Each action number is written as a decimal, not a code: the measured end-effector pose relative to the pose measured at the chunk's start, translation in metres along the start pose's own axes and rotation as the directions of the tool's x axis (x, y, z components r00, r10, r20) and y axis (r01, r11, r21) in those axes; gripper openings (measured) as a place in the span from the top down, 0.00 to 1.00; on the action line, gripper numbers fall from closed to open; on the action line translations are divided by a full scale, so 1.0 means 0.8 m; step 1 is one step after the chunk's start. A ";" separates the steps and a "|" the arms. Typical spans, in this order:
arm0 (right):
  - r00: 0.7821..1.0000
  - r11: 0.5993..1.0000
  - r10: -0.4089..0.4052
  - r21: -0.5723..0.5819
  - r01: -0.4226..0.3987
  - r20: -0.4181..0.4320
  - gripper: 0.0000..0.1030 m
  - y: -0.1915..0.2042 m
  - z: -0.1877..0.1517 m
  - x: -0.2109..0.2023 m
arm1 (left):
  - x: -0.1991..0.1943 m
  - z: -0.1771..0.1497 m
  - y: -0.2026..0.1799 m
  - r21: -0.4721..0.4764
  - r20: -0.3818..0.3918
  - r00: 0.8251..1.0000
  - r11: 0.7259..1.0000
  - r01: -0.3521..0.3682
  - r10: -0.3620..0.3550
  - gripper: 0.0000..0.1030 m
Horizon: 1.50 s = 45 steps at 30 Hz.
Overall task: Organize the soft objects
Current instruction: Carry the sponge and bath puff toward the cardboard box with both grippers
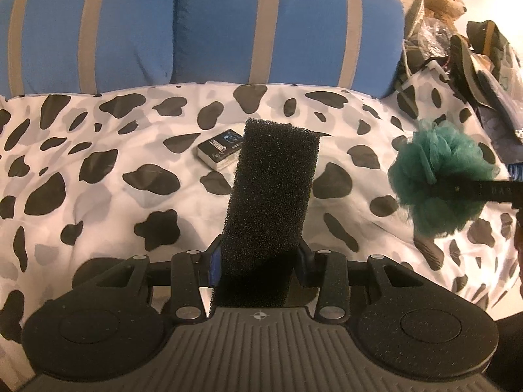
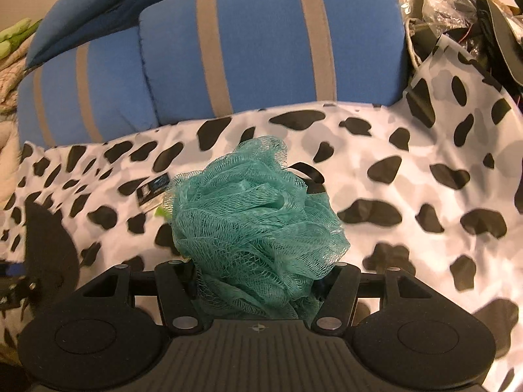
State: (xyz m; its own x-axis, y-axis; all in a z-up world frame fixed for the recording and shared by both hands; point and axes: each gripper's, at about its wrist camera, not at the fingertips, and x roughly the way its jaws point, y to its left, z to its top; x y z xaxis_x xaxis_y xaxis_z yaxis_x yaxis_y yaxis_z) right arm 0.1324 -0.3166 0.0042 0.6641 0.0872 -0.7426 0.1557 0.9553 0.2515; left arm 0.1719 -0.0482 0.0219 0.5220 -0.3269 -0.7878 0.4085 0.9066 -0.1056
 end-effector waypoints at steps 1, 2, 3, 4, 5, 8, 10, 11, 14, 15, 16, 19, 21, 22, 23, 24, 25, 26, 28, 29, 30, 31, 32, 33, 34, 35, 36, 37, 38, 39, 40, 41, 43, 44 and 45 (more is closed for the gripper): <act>1.000 1.000 0.006 -0.004 -0.006 -0.002 0.40 0.002 -0.004 -0.004 | -0.002 -0.003 -0.002 0.001 0.000 1.000 1.000 0.004 -0.004 0.61; 1.000 1.000 0.011 -0.009 -0.011 -0.004 0.40 0.004 -0.008 -0.008 | -0.003 -0.005 -0.005 0.004 0.001 1.000 1.000 0.007 -0.007 0.61; 1.000 1.000 0.016 -0.014 -0.016 -0.004 0.40 0.006 -0.012 -0.013 | -0.005 -0.008 -0.007 0.006 0.001 1.000 1.000 0.009 -0.009 0.61; 1.000 1.000 0.020 -0.019 -0.020 -0.005 0.40 0.009 -0.017 -0.017 | -0.007 -0.011 -0.009 0.009 0.000 1.000 1.000 0.009 -0.009 0.61; 1.000 1.000 0.023 -0.022 -0.023 -0.007 0.40 0.010 -0.021 -0.020 | -0.008 -0.014 -0.011 0.010 -0.002 1.000 1.000 0.009 -0.009 0.61; 0.999 0.999 0.031 -0.023 -0.032 -0.015 0.39 0.014 -0.031 -0.028 | -0.013 -0.024 -0.017 0.010 -0.009 1.000 1.000 0.014 -0.014 0.61; 0.999 0.999 0.039 -0.031 -0.040 -0.012 0.39 0.017 -0.038 -0.036 | -0.018 -0.031 -0.019 0.006 -0.009 1.000 1.000 0.021 -0.021 0.61; 0.999 0.998 0.042 -0.038 -0.042 -0.007 0.39 0.019 -0.040 -0.041 | -0.021 -0.035 -0.020 0.003 -0.010 1.000 1.000 0.023 -0.023 0.61; 0.998 0.998 0.058 -0.036 -0.057 0.007 0.39 0.021 -0.048 -0.055 | -0.030 -0.046 -0.022 -0.005 -0.012 1.000 1.000 0.025 -0.025 0.61; 0.998 0.997 0.065 -0.030 -0.064 0.009 0.39 0.021 -0.051 -0.059 | -0.032 -0.049 -0.023 -0.006 -0.013 1.000 1.000 0.027 -0.027 0.61; 0.997 0.997 0.071 -0.023 -0.071 0.008 0.39 0.022 -0.055 -0.064 | -0.035 -0.052 -0.024 -0.009 -0.015 0.999 1.000 0.030 -0.030 0.61; 0.997 0.996 0.083 -0.019 -0.083 0.001 0.39 0.025 -0.067 -0.074 | -0.042 -0.063 -0.029 -0.013 -0.020 0.999 0.999 0.035 -0.035 0.61; 0.996 0.996 0.090 -0.023 -0.090 -0.005 0.39 0.029 -0.075 -0.080 | -0.047 -0.070 -0.032 -0.014 -0.026 0.999 0.999 0.036 -0.037 0.61; 0.995 0.995 0.094 -0.025 -0.095 -0.009 0.39 0.031 -0.081 -0.084 | -0.049 -0.075 -0.033 -0.015 -0.031 0.999 0.999 0.037 -0.038 0.61; 0.995 0.995 0.098 -0.028 -0.098 -0.013 0.39 0.033 -0.085 -0.087 | -0.051 -0.078 -0.034 -0.016 -0.035 0.999 0.999 0.037 -0.038 0.61; 0.995 0.994 0.102 -0.032 -0.102 -0.018 0.39 0.036 -0.090 -0.091 | -0.053 -0.083 -0.035 -0.016 -0.040 0.998 0.999 0.037 -0.038 0.61; 0.994 0.994 0.106 -0.035 -0.107 -0.023 0.39 0.038 -0.094 -0.093 | -0.055 -0.086 -0.037 -0.016 -0.043 0.998 0.999 0.038 -0.039 0.61; 0.993 0.993 0.111 -0.037 -0.112 -0.027 0.39 0.040 -0.099 -0.096 | -0.058 -0.090 -0.038 -0.017 -0.046 0.998 0.999 0.041 -0.042 0.61; 0.992 0.992 0.122 -0.042 -0.123 -0.035 0.39 0.044 -0.106 -0.102 | -0.063 -0.098 -0.040 -0.020 -0.053 0.997 0.999 0.045 -0.046 0.61; 0.991 0.991 0.125 -0.043 -0.127 -0.040 0.39 0.046 -0.110 -0.104 | -0.065 -0.101 -0.041 -0.022 -0.058 0.997 0.999 0.047 -0.048 0.61; 0.991 0.991 0.128 -0.044 -0.130 -0.045 0.39 0.047 -0.114 -0.107 | -0.067 -0.106 -0.042 -0.023 -0.064 0.997 0.999 0.049 -0.050 0.61; 0.990 0.990 0.131 -0.046 -0.133 -0.051 0.39 0.049 -0.118 -0.109 | -0.069 -0.110 -0.043 -0.024 -0.070 0.996 0.998 0.051 -0.052 0.61; 0.989 0.990 0.133 -0.048 -0.136 -0.058 0.39 0.051 -0.122 -0.111 | -0.071 -0.115 -0.045 -0.026 -0.078 0.995 0.998 0.055 -0.056 0.61; 0.989 0.989 0.136 -0.051 -0.139 -0.063 0.39 0.053 -0.125 -0.113 | -0.073 -0.119 -0.046 -0.028 -0.085 0.995 0.998 0.057 -0.059 0.61; 0.988 0.988 0.141 -0.054 -0.145 -0.068 0.39 0.055 -0.129 -0.116 | -0.074 -0.123 -0.047 -0.030 -0.091 0.994 0.998 0.059 -0.061 0.61; 0.987 0.987 0.145 -0.057 -0.149 -0.073 0.38 0.057 -0.132 -0.118 | -0.076 -0.127 -0.048 -0.032 -0.098 0.993 0.998 0.063 -0.065 0.61; 0.986 0.986 0.149 -0.059 -0.154 -0.080 0.38 0.059 -0.136 -0.120 | -0.078 -0.130 -0.049 -0.034 -0.105 0.992 0.997 0.064 -0.067 0.61; 0.985 0.986 0.152 -0.062 -0.157 -0.086 0.38 0.061 -0.140 -0.122 | -0.079 -0.134 -0.049 -0.037 -0.112 0.991 0.997 0.066 -0.069 0.61; 0.984 0.985 0.153 -0.066 -0.160 -0.093 0.38 0.063 -0.144 -0.124 | -0.081 -0.137 -0.050 -0.039 -0.118 0.990 0.997 0.067 -0.071 0.61; 0.982 0.984 0.156 -0.070 -0.163 -0.103 0.38 0.065 -0.148 -0.125 | -0.082 -0.141 -0.050 -0.041 -0.125 0.989 0.997 0.068 -0.073 0.61; 0.981 0.983 0.158 -0.073 -0.166 -0.111 0.38 0.067 -0.151 -0.126 | -0.083 -0.144 -0.050 -0.045 -0.135 0.988 0.997 0.069 -0.075 0.61; 0.980 0.983 0.159 -0.077 -0.169 -0.119 0.38 0.069 -0.155 -0.128 | -0.083 -0.146 -0.050 -0.049 -0.142 0.987 0.996 0.070 -0.076 0.61; 0.978 0.981 0.160 -0.087 -0.172 -0.134 0.38 0.073 -0.162 -0.130 | -0.084 -0.151 -0.050 -0.055 -0.159 0.984 0.996 0.070 -0.078 0.61; 0.977 0.980 0.160 -0.092 -0.174 -0.143 0.38 0.075 -0.165 -0.131 | -0.085 -0.154 -0.050 -0.060 -0.166 0.983 0.996 0.071 -0.080 0.61; 0.975 0.980 0.161 -0.096 -0.177 -0.152 0.38 0.076 -0.169 -0.133 | -0.086 -0.156 -0.050 -0.063 -0.171 0.982 0.995 0.071 -0.081 0.61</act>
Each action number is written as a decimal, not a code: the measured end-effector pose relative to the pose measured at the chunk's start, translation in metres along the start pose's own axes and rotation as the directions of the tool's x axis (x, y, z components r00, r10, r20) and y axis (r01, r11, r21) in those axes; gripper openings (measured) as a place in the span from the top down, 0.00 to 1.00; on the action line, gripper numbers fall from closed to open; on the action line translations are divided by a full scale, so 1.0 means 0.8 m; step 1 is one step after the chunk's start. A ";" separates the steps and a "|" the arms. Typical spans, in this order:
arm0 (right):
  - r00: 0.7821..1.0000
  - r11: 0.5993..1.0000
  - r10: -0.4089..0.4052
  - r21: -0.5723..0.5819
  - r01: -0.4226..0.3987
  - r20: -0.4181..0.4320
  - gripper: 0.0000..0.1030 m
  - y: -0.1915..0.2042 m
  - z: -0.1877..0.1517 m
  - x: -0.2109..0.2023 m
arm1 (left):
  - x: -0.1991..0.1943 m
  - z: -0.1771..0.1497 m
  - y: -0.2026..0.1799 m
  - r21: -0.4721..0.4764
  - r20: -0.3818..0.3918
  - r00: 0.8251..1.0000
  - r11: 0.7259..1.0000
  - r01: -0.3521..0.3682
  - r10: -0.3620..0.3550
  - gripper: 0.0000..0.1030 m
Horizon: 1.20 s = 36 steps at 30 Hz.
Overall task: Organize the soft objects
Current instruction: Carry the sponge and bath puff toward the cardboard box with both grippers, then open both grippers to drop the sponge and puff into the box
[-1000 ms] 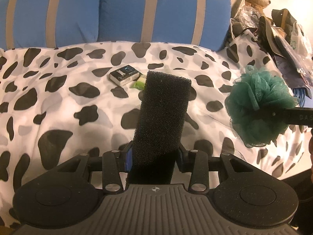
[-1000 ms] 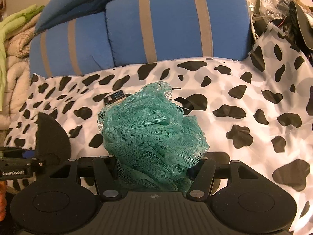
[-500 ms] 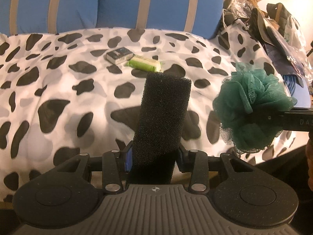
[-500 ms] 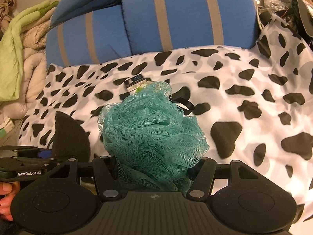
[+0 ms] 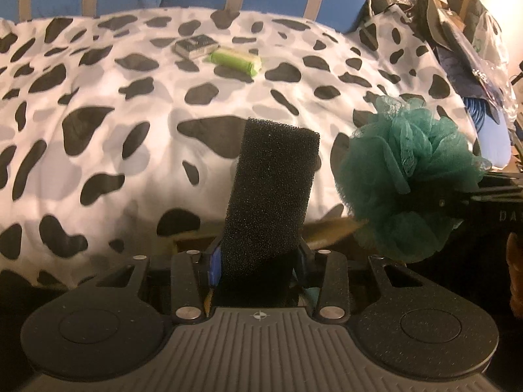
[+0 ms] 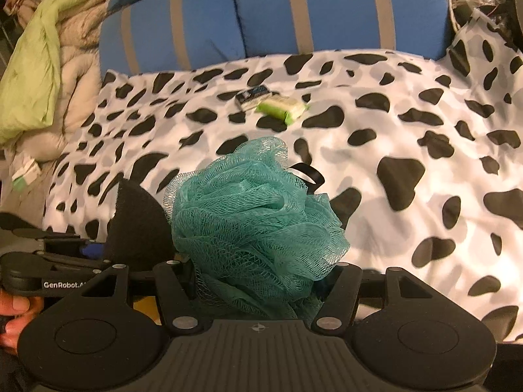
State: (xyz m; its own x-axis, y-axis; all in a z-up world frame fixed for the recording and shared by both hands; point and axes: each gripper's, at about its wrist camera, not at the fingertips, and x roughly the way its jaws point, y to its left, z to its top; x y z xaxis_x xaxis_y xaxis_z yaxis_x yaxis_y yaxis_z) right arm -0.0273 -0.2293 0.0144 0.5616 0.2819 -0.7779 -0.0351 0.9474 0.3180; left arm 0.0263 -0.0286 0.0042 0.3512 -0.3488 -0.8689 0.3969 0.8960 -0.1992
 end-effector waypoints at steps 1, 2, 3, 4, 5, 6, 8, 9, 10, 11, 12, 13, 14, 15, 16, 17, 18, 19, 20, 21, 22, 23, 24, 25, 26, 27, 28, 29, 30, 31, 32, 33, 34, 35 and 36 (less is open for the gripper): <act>1.000 1.000 0.002 -0.004 -0.002 -0.009 0.38 0.002 -0.003 0.000 | 0.000 -0.002 0.000 -0.002 -0.008 1.000 1.000 0.002 -0.002 0.61; 1.000 1.000 0.003 -0.010 -0.004 -0.020 0.37 0.004 -0.006 0.001 | 0.000 -0.004 0.000 -0.005 -0.015 1.000 1.000 0.005 -0.005 0.61; 1.000 1.000 0.005 -0.017 -0.006 -0.031 0.37 0.006 -0.009 0.002 | 0.001 -0.006 0.000 -0.009 -0.025 1.000 1.000 0.009 -0.009 0.61; 0.999 1.000 0.007 -0.025 -0.008 -0.044 0.37 0.009 -0.012 0.003 | 0.001 -0.008 0.000 -0.012 -0.036 0.999 1.000 0.011 -0.012 0.61; 0.998 0.999 0.008 -0.032 -0.010 -0.056 0.37 0.012 -0.015 0.004 | 0.002 -0.010 -0.001 -0.014 -0.046 0.999 1.000 0.013 -0.014 0.61; 0.998 0.999 0.008 -0.039 -0.010 -0.069 0.37 0.014 -0.018 0.005 | 0.003 -0.012 -0.001 -0.017 -0.056 0.998 1.000 0.015 -0.016 0.61; 0.995 0.998 0.006 -0.056 -0.012 -0.102 0.36 0.019 -0.024 0.008 | 0.004 -0.015 -0.001 -0.028 -0.078 0.997 0.999 0.023 -0.025 0.60; 0.992 0.998 0.007 -0.067 -0.015 -0.122 0.36 0.022 -0.028 0.010 | 0.005 -0.016 0.001 -0.039 -0.091 0.995 0.999 0.028 -0.031 0.60; 0.990 0.997 0.006 -0.077 -0.017 -0.141 0.35 0.024 -0.031 0.013 | 0.007 -0.017 0.003 -0.053 -0.103 0.994 0.998 0.031 -0.036 0.60; 0.987 0.996 0.005 -0.090 -0.020 -0.162 0.35 0.027 -0.034 0.016 | 0.008 -0.018 0.006 -0.067 -0.115 0.993 0.997 0.031 -0.039 0.60; 0.984 0.994 0.001 -0.106 -0.020 -0.180 0.35 0.030 -0.037 0.019 | 0.010 -0.018 0.008 -0.081 -0.128 0.991 0.996 0.033 -0.043 0.60; 0.981 0.992 -0.004 -0.121 -0.020 -0.195 0.35 0.034 -0.039 0.021 | 0.012 -0.019 0.011 -0.096 -0.143 0.989 0.995 0.035 -0.049 0.60; 0.978 0.991 -0.008 -0.135 -0.021 -0.210 0.34 0.036 -0.041 0.023 | 0.015 -0.019 0.013 -0.110 -0.158 0.986 0.993 0.039 -0.056 0.60; 0.973 0.989 -0.011 -0.148 -0.023 -0.229 0.34 0.039 -0.044 0.026 | 0.018 -0.020 0.015 -0.124 -0.174 0.983 0.991 0.044 -0.065 0.60; 0.970 0.987 -0.015 -0.157 -0.024 -0.244 0.34 0.040 -0.046 0.029 | 0.020 -0.021 0.017 -0.134 -0.187 0.980 0.990 0.045 -0.070 0.60; 0.967 0.986 -0.020 -0.165 -0.023 -0.256 0.34 0.041 -0.048 0.031 | 0.023 -0.022 0.018 -0.143 -0.204 0.976 0.989 0.046 -0.075 0.60; 0.963 0.985 -0.027 -0.173 -0.020 -0.269 0.34 0.043 -0.050 0.034 | 0.026 -0.023 0.019 -0.154 -0.220 0.972 0.987 0.048 -0.082 0.60; 0.960 0.984 -0.031 -0.177 -0.020 -0.278 0.34 0.043 -0.051 0.035 | 0.028 -0.025 0.020 -0.161 -0.234 0.968 0.986 0.049 -0.086 0.60; 0.957 0.984 -0.033 -0.179 -0.021 -0.290 0.34 0.043 -0.052 0.037 | 0.031 -0.025 0.020 -0.166 -0.249 0.964 0.985 0.049 -0.090 0.60; 0.954 0.983 -0.034 -0.180 -0.021 -0.298 0.34 0.043 -0.053 0.039 | 0.033 -0.026 0.020 -0.170 -0.258 0.962 0.984 0.049 -0.092 0.60; 0.952 0.983 -0.037 -0.183 -0.021 -0.305 0.33 0.043 -0.054 0.040 | 0.034 -0.026 0.019 -0.171 -0.263 0.960 0.984 0.047 -0.091 0.60; 0.950 0.982 -0.038 -0.186 -0.021 -0.310 0.33 0.044 -0.054 0.041 | 0.035 -0.027 0.019 -0.172 -0.269 0.959 0.984 0.046 -0.092 0.60; 0.948 0.982 -0.038 -0.187 -0.023 -0.316 0.33 0.044 -0.055 0.042 | 0.036 -0.027 0.019 -0.174 -0.274 0.957 0.984 0.046 -0.093 0.60; 0.946 0.982 -0.038 -0.188 -0.024 -0.322 0.31 0.044 -0.055 0.044 | 0.037 -0.028 0.019 -0.176 -0.280 0.955 0.983 0.044 -0.093 0.60; 0.944 0.982 -0.039 -0.189 -0.025 -0.327 0.27 0.044 -0.055 0.046 | 0.037 -0.028 0.019 -0.176 -0.285 0.954 0.984 0.041 -0.090 0.59; 0.943 0.981 -0.045 -0.191 -0.019 -0.329 0.24 0.044 -0.055 0.046 | 0.039 -0.028 0.020 -0.177 -0.294 0.952 0.984 0.035 -0.086 0.58; 0.943 0.982 -0.048 -0.190 -0.016 -0.330 0.17 0.044 -0.054 0.047 | 0.042 -0.028 0.020 -0.179 -0.305 0.949 0.983 0.029 -0.083 0.53; 0.943 0.982 -0.048 -0.187 -0.015 -0.330 0.12 0.043 -0.053 0.047 | 0.044 -0.029 0.022 -0.184 -0.316 0.945 0.983 0.024 -0.082 0.41; 0.944 0.983 -0.047 -0.185 -0.014 -0.325 0.10 0.043 -0.052 0.046 | 0.046 -0.029 0.022 -0.187 -0.323 0.943 0.982 0.019 -0.079 0.34; 0.946 0.983 -0.047 -0.183 -0.014 -0.321 0.07 0.043 -0.051 0.046 | 0.047 -0.030 0.022 -0.187 -0.327 0.942 0.982 0.012 -0.073 0.27; 0.947 0.983 -0.048 -0.183 -0.012 -0.319 0.04 0.043 -0.051 0.045 | 0.047 -0.029 0.023 -0.186 -0.326 0.943 0.983 0.008 -0.070 0.27; 0.947 0.983 -0.051 -0.183 -0.009 -0.318 0.03 0.043 -0.051 0.046 | 0.047 -0.029 0.023 -0.187 -0.326 0.943 0.982 0.008 -0.070 0.27; 0.946 0.983 -0.055 -0.184 -0.005 -0.319 0.03 0.043 -0.051 0.047 | 0.047 -0.030 0.023 -0.186 -0.328 0.942 0.982 0.008 -0.070 0.27; 0.945 0.983 -0.059 -0.186 -0.002 -0.322 0.02 0.043 -0.051 0.048 | 0.047 -0.030 0.023 -0.185 -0.331 0.941 0.983 0.005 -0.067 0.27; 0.944 0.982 -0.064 -0.189 0.002 -0.325 0.01 0.043 -0.051 0.048 | 0.048 -0.030 0.022 -0.183 -0.335 0.940 0.983 0.000 -0.062 0.27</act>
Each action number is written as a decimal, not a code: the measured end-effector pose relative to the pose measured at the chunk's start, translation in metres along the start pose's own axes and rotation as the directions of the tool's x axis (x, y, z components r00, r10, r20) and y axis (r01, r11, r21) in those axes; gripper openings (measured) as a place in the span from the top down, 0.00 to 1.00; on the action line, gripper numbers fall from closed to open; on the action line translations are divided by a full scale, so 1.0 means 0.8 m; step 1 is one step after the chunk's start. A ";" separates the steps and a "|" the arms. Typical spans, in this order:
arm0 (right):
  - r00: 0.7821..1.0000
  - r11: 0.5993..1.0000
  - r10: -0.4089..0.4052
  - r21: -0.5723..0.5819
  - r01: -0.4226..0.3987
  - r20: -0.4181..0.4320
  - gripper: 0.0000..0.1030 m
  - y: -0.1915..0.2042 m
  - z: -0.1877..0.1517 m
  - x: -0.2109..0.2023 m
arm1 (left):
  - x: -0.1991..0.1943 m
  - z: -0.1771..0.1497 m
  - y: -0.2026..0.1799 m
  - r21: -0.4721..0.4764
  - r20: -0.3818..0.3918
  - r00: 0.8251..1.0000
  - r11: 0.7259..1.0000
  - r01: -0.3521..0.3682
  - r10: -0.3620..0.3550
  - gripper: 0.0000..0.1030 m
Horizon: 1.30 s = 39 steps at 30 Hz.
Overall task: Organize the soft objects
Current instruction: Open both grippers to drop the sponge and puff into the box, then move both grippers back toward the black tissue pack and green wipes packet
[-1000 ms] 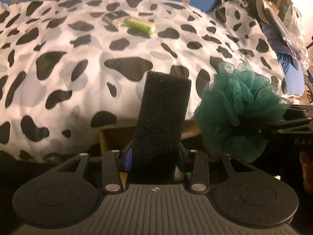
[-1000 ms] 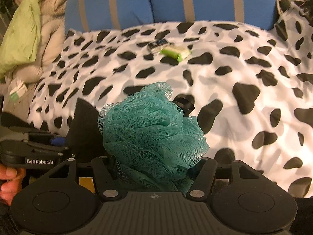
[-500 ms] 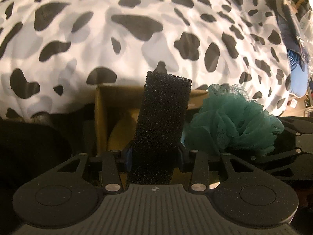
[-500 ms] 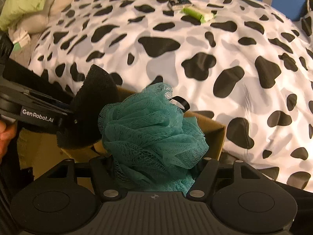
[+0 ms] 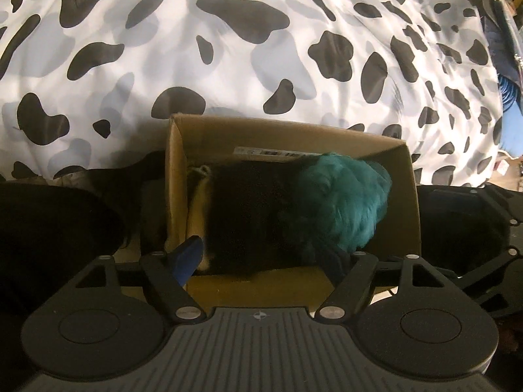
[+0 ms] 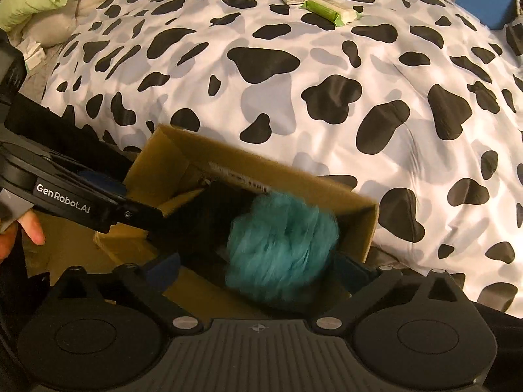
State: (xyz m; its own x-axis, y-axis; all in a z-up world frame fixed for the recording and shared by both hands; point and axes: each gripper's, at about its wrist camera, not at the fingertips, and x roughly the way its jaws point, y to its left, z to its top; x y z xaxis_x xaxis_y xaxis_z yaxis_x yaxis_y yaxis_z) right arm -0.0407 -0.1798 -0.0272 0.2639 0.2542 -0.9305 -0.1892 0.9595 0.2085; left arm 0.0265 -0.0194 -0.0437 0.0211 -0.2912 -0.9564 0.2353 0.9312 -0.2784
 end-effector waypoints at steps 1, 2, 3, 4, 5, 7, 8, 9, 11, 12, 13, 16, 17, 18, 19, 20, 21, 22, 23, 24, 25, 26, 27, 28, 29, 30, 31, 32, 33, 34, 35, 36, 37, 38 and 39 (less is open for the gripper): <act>1.000 1.000 -0.004 -0.002 0.004 -0.001 0.00 0.001 0.000 0.000 | 0.001 0.000 0.000 0.001 -0.002 1.000 1.000 -0.002 0.002 0.27; 1.000 1.000 -0.006 -0.003 0.006 -0.002 0.00 0.001 0.000 0.000 | 0.001 0.000 0.000 0.002 -0.003 1.000 1.000 -0.004 0.004 0.27; 1.000 1.000 -0.007 -0.003 0.007 -0.002 0.00 0.001 0.000 0.000 | 0.001 0.000 0.000 0.002 -0.004 1.000 1.000 -0.005 0.005 0.27; 1.000 1.000 -0.008 -0.002 0.008 -0.002 0.00 0.001 0.000 0.001 | 0.001 0.001 0.000 0.001 -0.004 1.000 1.000 -0.006 0.006 0.27; 1.000 1.000 -0.010 -0.001 0.010 -0.002 0.00 0.001 0.000 0.001 | 0.001 0.001 0.001 -0.002 -0.005 1.000 1.000 -0.009 0.009 0.27; 1.000 1.000 -0.012 0.002 0.012 -0.003 0.00 0.000 0.000 0.001 | 0.001 0.001 0.001 -0.005 -0.005 1.000 1.000 -0.011 0.011 0.27; 1.000 1.000 -0.014 0.002 0.014 -0.004 0.00 0.000 0.000 0.001 | 0.001 0.002 0.000 -0.006 -0.003 1.000 1.000 -0.011 0.011 0.27; 1.000 1.000 -0.015 0.002 0.015 -0.004 0.00 0.000 0.000 0.001 | 0.001 0.002 -0.001 -0.004 -0.001 1.000 1.000 -0.008 0.008 0.27; 1.000 1.000 -0.019 0.000 0.019 -0.005 0.00 0.001 0.000 0.001 | 0.000 0.001 -0.002 0.002 0.003 1.000 1.000 -0.005 0.005 0.27; 1.000 1.000 -0.020 0.000 0.020 -0.006 0.00 0.001 0.001 0.002 | 0.000 0.001 -0.002 0.004 0.003 1.000 1.000 -0.005 0.005 0.27; 1.000 1.000 -0.021 0.000 0.021 -0.007 0.00 0.001 0.001 0.002 | 0.000 0.001 -0.002 0.004 0.003 1.000 1.000 -0.005 0.005 0.27; 1.000 1.000 -0.025 0.002 0.025 -0.011 0.00 0.000 0.000 0.003 | 0.000 0.001 0.000 0.000 0.002 1.000 1.000 -0.009 0.009 0.27; 1.000 1.000 -0.027 0.002 0.027 -0.013 0.00 0.000 0.001 0.003 | 0.000 0.001 0.000 -0.002 0.001 1.000 1.000 -0.012 0.012 0.27; 0.999 1.000 -0.029 0.002 0.029 -0.016 0.00 0.000 0.001 0.004 | 0.001 0.001 0.000 -0.003 -0.001 1.000 1.000 -0.014 0.014 0.27; 0.999 1.000 -0.031 0.002 0.032 -0.018 0.00 0.001 0.001 0.004 | 0.001 0.002 0.000 -0.003 -0.002 1.000 1.000 -0.017 0.017 0.27; 0.999 0.999 -0.034 0.001 0.034 -0.021 0.00 0.001 0.001 0.005 | 0.001 0.002 0.000 -0.004 -0.003 1.000 1.000 -0.019 0.019 0.27; 0.999 0.999 -0.036 0.000 0.036 -0.024 0.00 0.001 0.001 0.006 | 0.001 0.002 -0.001 -0.004 -0.004 1.000 1.000 -0.020 0.020 0.27; 0.999 0.999 -0.039 -0.002 0.039 -0.027 0.00 0.001 0.001 0.006 | 0.001 0.002 -0.001 -0.003 -0.004 1.000 1.000 -0.021 0.021 0.27; 0.999 0.999 -0.044 -0.003 0.044 -0.030 0.00 0.001 0.000 0.007 | 0.001 0.002 0.000 -0.003 -0.003 1.000 1.000 -0.020 0.020 0.27; 0.998 0.999 -0.047 -0.005 0.047 -0.033 0.00 0.002 0.000 0.007 | 0.001 0.001 0.000 -0.003 -0.003 1.000 1.000 -0.020 0.020 0.27; 0.998 0.999 -0.051 -0.006 0.051 -0.035 0.00 0.002 0.000 0.008 | 0.001 0.001 -0.001 -0.003 -0.003 1.000 1.000 -0.021 0.021 0.27; 0.998 0.999 -0.055 -0.006 0.054 -0.037 0.00 0.002 0.000 0.008 | 0.001 0.001 -0.001 -0.003 -0.003 1.000 1.000 -0.021 0.021 0.27; 0.998 0.998 -0.058 -0.007 0.058 -0.039 0.00 0.002 0.000 0.009 | 0.001 0.001 -0.001 -0.003 -0.004 1.000 1.000 -0.022 0.022 0.27; 0.997 0.998 -0.061 -0.008 0.060 -0.040 0.00 0.002 0.000 0.009 | 0.001 0.002 -0.001 -0.003 -0.004 1.000 1.000 -0.023 0.023 0.27; 0.997 0.998 -0.063 -0.008 0.063 -0.040 0.00 0.002 0.000 0.009 | 0.002 0.001 -0.001 -0.003 -0.004 1.000 1.000 -0.024 0.024 0.27; 0.997 0.998 -0.066 -0.008 0.066 -0.041 0.00 0.002 0.000 0.009 | 0.002 0.001 -0.001 -0.003 -0.004 1.000 1.000 -0.025 0.025 0.27; 0.997 0.998 -0.070 -0.007 0.069 -0.042 0.00 0.001 0.000 0.010 | 0.002 0.002 -0.001 -0.003 -0.004 1.000 1.000 -0.026 0.026 0.27; 0.996 0.997 -0.074 -0.007 0.074 -0.044 0.00 0.001 0.000 0.010 | 0.002 0.002 -0.001 -0.002 -0.004 1.000 1.000 -0.026 0.026 0.27; 0.996 0.997 -0.078 -0.006 0.078 -0.045 0.00 0.001 0.000 0.011 | 0.002 0.002 -0.001 -0.002 -0.004 1.000 1.000 -0.026 0.026 0.27; 0.996 0.997 -0.081 -0.004 0.081 -0.047 0.00 0.001 0.000 0.011 | 0.002 0.002 -0.001 0.000 -0.002 1.000 1.000 -0.025 0.025 0.27; 0.995 0.996 -0.084 -0.002 0.084 -0.048 0.00 0.000 0.000 0.011 | 0.001 0.002 -0.001 0.003 0.000 1.000 1.000 -0.025 0.025 0.27; 0.995 0.996 -0.089 0.001 0.089 -0.049 0.00 -0.001 0.000 0.011 | 0.001 0.002 -0.001 0.007 0.002 1.000 1.000 -0.028 0.028 0.27; 0.994 0.996 -0.093 0.003 0.093 -0.049 0.00 -0.001 0.000 0.012 | 0.001 0.002 -0.002 0.011 0.003 1.000 0.999 -0.031 0.031 0.27; 0.994 0.995 -0.098 0.006 0.098 -0.049 0.00 -0.002 0.000 0.012 | 0.001 0.002 -0.002 0.013 0.003 0.999 0.999 -0.032 0.032 0.27; 0.994 0.995 -0.101 0.010 0.102 -0.049 0.00 -0.003 0.000 0.012 | 0.001 0.002 -0.002 0.013 0.004 0.999 0.999 -0.033 0.033 0.27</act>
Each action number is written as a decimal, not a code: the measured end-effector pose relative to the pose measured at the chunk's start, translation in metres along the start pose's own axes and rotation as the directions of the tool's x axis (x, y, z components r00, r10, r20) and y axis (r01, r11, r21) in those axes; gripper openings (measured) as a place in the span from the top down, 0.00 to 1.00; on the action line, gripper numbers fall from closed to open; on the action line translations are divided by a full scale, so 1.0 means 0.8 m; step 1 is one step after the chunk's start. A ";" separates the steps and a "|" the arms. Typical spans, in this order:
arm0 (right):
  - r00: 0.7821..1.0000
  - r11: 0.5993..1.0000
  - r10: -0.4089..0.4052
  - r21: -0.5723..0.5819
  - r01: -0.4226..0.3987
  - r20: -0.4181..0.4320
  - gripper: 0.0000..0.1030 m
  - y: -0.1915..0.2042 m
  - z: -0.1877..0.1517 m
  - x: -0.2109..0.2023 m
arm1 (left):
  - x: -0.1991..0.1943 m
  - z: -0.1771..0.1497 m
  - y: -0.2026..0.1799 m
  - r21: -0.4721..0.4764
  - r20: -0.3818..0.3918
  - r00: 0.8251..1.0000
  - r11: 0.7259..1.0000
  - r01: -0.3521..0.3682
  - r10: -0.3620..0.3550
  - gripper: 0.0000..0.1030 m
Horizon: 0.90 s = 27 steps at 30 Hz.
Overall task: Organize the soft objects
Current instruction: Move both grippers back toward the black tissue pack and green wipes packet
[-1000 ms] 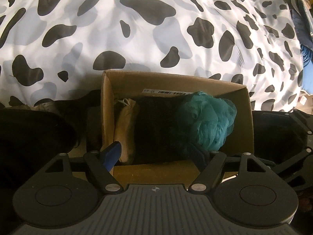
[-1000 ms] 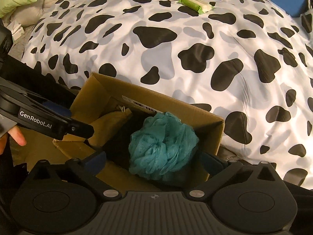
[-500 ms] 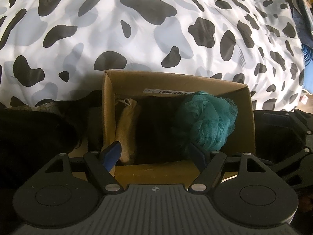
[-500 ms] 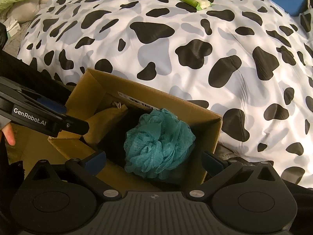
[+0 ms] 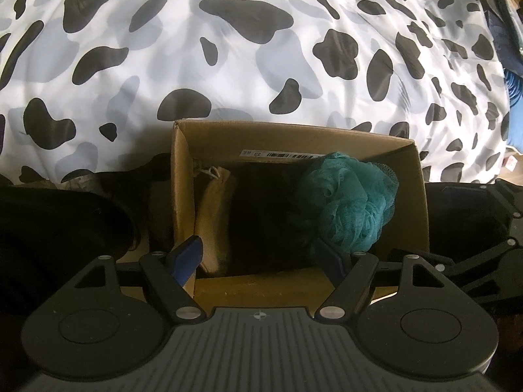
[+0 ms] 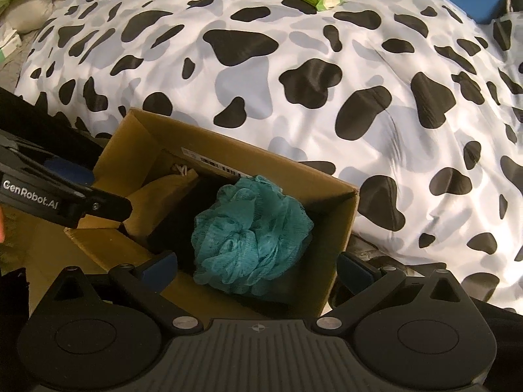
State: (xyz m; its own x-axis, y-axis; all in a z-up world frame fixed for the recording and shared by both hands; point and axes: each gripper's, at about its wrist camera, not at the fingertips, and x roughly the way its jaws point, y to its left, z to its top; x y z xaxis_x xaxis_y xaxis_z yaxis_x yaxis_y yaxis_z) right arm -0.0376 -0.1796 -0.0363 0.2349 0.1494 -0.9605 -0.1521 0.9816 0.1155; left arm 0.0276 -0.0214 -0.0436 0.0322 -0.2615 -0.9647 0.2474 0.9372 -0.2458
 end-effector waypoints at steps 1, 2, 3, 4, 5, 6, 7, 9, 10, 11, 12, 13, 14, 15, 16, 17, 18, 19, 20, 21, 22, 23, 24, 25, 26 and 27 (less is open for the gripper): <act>1.000 1.000 -0.005 0.005 0.005 -0.001 0.00 -0.001 0.000 0.000 | 0.000 0.000 0.000 0.000 0.001 1.000 1.000 0.001 -0.001 0.27; 1.000 1.000 -0.010 0.010 0.010 -0.001 0.00 -0.002 0.000 0.000 | -0.001 0.000 0.000 0.000 0.004 1.000 1.000 0.000 0.000 0.27; 1.000 1.000 -0.014 0.015 0.014 -0.001 0.00 -0.004 0.000 0.001 | -0.001 0.000 0.000 0.000 0.006 1.000 1.000 -0.001 0.001 0.27; 1.000 1.000 -0.018 0.020 0.018 -0.001 0.00 -0.005 0.001 0.001 | -0.002 0.000 0.000 0.000 0.009 1.000 1.000 -0.003 0.003 0.27; 1.000 0.999 -0.022 0.024 0.022 -0.001 0.00 -0.006 0.001 0.001 | -0.002 0.000 0.000 -0.001 0.012 1.000 1.000 -0.004 0.004 0.27; 1.000 0.999 -0.026 0.028 0.026 0.001 0.00 -0.007 0.001 0.000 | -0.003 0.001 0.001 -0.002 0.016 1.000 1.000 -0.007 0.007 0.27; 1.000 0.999 -0.028 0.031 0.028 0.002 0.00 -0.007 0.001 0.000 | -0.003 0.001 0.001 -0.003 0.020 1.000 1.000 -0.009 0.009 0.27; 0.999 0.999 -0.033 0.039 0.033 0.006 0.00 -0.009 0.001 0.000 | -0.005 0.001 0.001 -0.005 0.028 1.000 1.000 -0.012 0.013 0.27; 0.999 0.998 -0.037 0.042 0.037 0.008 0.00 -0.009 0.002 0.000 | -0.005 0.001 0.001 -0.006 0.032 0.999 1.000 -0.013 0.014 0.27; 0.999 0.998 -0.040 0.045 0.039 0.011 0.00 -0.010 0.002 -0.001 | -0.006 0.001 0.001 -0.007 0.036 0.999 1.000 -0.014 0.015 0.27; 0.999 0.998 -0.043 0.050 0.042 0.013 0.00 -0.011 0.003 -0.001 | -0.006 0.001 0.001 -0.007 0.039 0.999 1.000 -0.015 0.016 0.27; 0.999 0.998 -0.045 0.052 0.045 0.016 0.00 -0.011 0.003 -0.002 | -0.007 0.001 0.001 -0.007 0.042 0.999 1.000 -0.016 0.016 0.27; 0.999 0.997 -0.049 0.056 0.048 0.019 0.00 -0.012 0.003 -0.002 | -0.008 0.001 0.001 -0.007 0.048 0.999 1.000 -0.017 0.017 0.27; 0.998 0.997 -0.052 0.060 0.050 0.024 0.00 -0.013 0.003 -0.003 | -0.009 0.001 0.001 -0.006 0.055 0.998 1.000 -0.019 0.019 0.27; 0.998 0.997 -0.054 0.064 0.052 0.028 0.00 -0.013 0.004 -0.004 | -0.010 0.002 0.001 -0.004 0.063 0.998 1.000 -0.018 0.019 0.27; 0.998 0.996 -0.056 0.068 0.054 0.032 0.00 -0.014 0.004 -0.005 | -0.012 0.002 0.000 0.000 0.074 0.997 1.000 -0.017 0.017 0.27; 0.998 0.996 -0.059 0.072 0.056 0.037 0.00 -0.015 0.004 -0.006 | -0.014 0.002 -0.001 0.004 0.084 0.996 1.000 -0.017 0.017 0.27; 0.997 0.995 -0.063 0.078 0.059 0.043 0.00 -0.017 0.005 -0.007 | -0.016 0.001 -0.002 0.007 0.095 0.995 1.000 -0.018 0.018 0.27; 0.997 0.995 -0.066 0.083 0.062 0.048 0.00 -0.018 0.005 -0.008 | -0.017 0.002 -0.003 0.010 0.103 0.994 1.000 -0.020 0.019 0.27; 0.996 0.994 -0.070 0.089 0.065 0.053 0.00 -0.019 0.006 -0.009 | -0.018 0.002 -0.004 0.012 0.110 0.994 1.000 -0.022 0.020 0.27; 0.995 0.993 -0.074 0.096 0.068 0.060 0.00 -0.021 0.006 -0.010 | -0.019 0.002 -0.004 0.014 0.117 0.993 1.000 -0.023 0.021 0.27; 0.995 0.992 -0.077 0.103 0.070 0.066 0.00 -0.022 0.006 -0.011 | -0.020 0.002 -0.005 0.016 0.123 0.992 1.000 -0.023 0.021 0.27; 0.994 0.991 -0.079 0.109 0.071 0.072 0.00 -0.023 0.007 -0.013 | -0.022 0.002 -0.006 0.016 0.133 0.991 1.000 -0.023 0.021 0.27; 0.993 0.990 -0.084 0.116 0.074 0.081 0.00 -0.025 0.007 -0.014 | -0.023 0.003 -0.006 0.017 0.142 0.990 1.000 -0.023 0.020 0.27; 0.992 0.990 -0.088 0.122 0.077 0.089 0.00 -0.026 0.008 -0.016 | -0.025 0.003 -0.006 0.017 0.152 0.988 1.000 -0.022 0.019 0.27; 0.991 0.988 -0.093 0.130 0.080 0.099 0.00 -0.027 0.008 -0.018 | -0.027 0.003 -0.007 0.018 0.166 0.986 1.000 -0.018 0.015 0.27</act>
State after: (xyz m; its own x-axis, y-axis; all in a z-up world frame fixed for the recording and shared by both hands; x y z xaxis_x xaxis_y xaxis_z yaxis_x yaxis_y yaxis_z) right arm -0.0315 -0.2026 -0.0234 0.3422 0.0686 -0.9371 -0.0071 0.9975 0.0704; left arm 0.0278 -0.0212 -0.0211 0.1965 -0.2822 -0.9390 0.2644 0.9375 -0.2264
